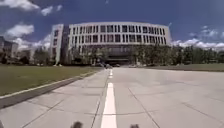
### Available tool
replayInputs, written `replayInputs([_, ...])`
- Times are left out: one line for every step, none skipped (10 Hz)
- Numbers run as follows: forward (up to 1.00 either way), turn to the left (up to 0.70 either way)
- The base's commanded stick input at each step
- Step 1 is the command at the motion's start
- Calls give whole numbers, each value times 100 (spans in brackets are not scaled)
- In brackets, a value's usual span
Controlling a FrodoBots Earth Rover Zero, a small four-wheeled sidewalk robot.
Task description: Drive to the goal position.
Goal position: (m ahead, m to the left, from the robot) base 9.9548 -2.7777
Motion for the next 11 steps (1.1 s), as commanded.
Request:
replayInputs([70,0])
replayInputs([70,0])
replayInputs([70,0])
replayInputs([70,0])
replayInputs([70,0])
replayInputs([70,0])
replayInputs([70,0])
replayInputs([70,0])
replayInputs([70,0])
replayInputs([70,0])
replayInputs([70,0])
